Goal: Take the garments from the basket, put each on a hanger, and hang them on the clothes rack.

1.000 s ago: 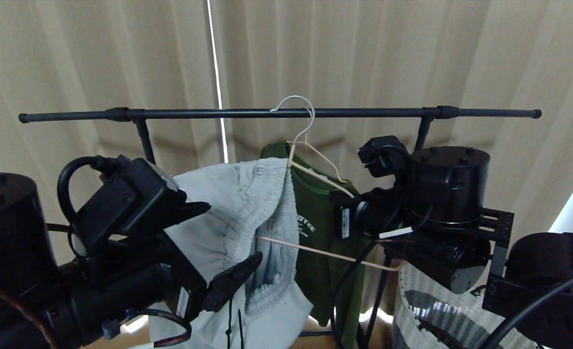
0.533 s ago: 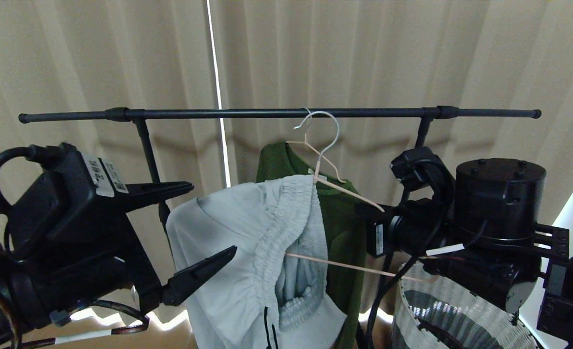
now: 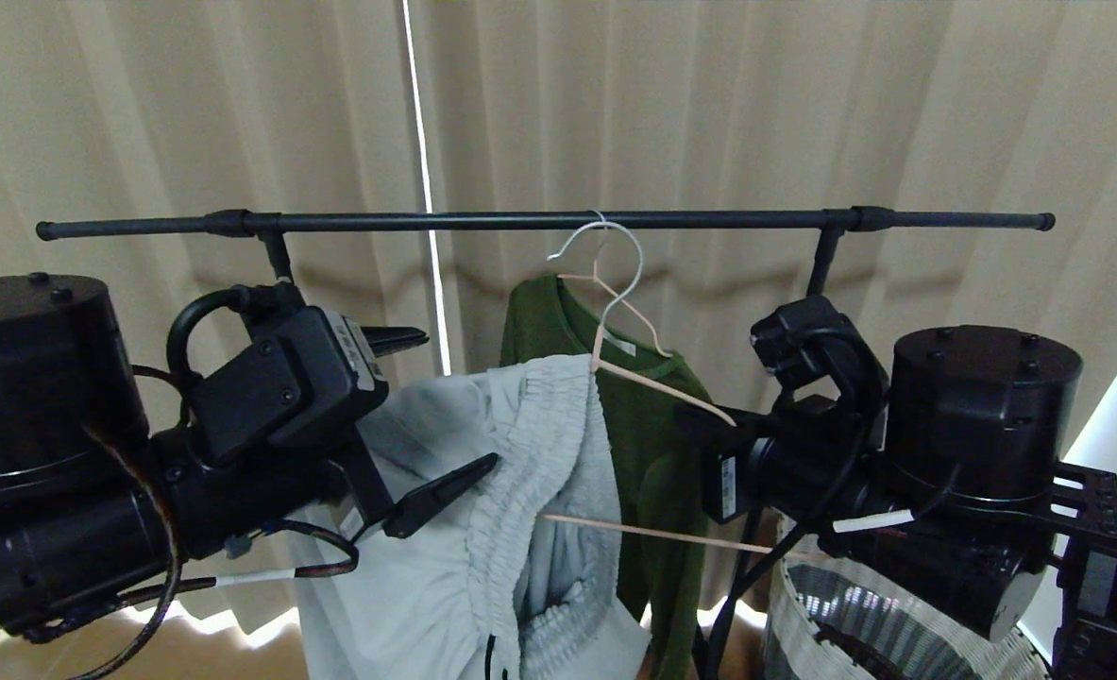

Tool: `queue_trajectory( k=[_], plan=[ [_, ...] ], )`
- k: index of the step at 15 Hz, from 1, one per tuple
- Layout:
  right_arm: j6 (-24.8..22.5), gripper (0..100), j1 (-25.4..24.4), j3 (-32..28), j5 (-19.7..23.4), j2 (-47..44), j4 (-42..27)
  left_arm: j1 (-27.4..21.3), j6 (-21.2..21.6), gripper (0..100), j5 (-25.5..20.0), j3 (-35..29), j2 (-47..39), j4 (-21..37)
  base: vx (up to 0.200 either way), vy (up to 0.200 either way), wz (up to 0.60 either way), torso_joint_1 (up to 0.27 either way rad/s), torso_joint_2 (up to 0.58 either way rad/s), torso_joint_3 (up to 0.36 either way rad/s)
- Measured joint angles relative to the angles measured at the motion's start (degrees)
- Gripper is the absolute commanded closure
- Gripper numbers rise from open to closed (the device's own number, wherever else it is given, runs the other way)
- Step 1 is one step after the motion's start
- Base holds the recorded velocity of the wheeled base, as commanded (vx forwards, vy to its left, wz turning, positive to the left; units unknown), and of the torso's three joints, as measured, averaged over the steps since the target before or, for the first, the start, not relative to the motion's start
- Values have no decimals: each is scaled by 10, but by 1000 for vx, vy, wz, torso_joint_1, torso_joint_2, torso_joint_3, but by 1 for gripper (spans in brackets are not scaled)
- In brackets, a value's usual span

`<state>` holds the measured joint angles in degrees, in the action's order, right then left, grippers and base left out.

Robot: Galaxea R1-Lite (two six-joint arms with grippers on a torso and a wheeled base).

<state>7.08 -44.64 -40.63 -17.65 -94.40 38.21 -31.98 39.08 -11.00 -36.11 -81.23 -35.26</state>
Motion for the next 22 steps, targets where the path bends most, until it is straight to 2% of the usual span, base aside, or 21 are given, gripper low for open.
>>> queue_trajectory(
  k=[3,6,7,17,18,20,22],
  plan=[
    [-4,100,-12,19,7,2,31,14,5,0,0,-11,-20,-1,0,0,0,0,0,0],
    [-29,100,-19,41,20,3,80,17,6,0,0,-12,-26,-1,0,0,0,0,0,0],
    [-31,100,-19,46,21,3,85,17,5,100,0,-11,-27,-1,0,0,0,0,0,0],
    [-33,100,-20,56,26,17,88,17,6,100,0,-5,-28,-2,0,0,0,0,0,0],
    [-36,0,-20,56,26,19,87,17,6,100,1,-4,-28,-5,0,0,0,0,0,0],
    [-68,0,-20,64,26,25,90,17,6,100,5,12,-29,-59,0,0,0,0,0,0],
    [-79,0,-20,74,23,31,92,18,5,100,49,31,-30,-81,0,0,0,0,0,0]
  ],
)
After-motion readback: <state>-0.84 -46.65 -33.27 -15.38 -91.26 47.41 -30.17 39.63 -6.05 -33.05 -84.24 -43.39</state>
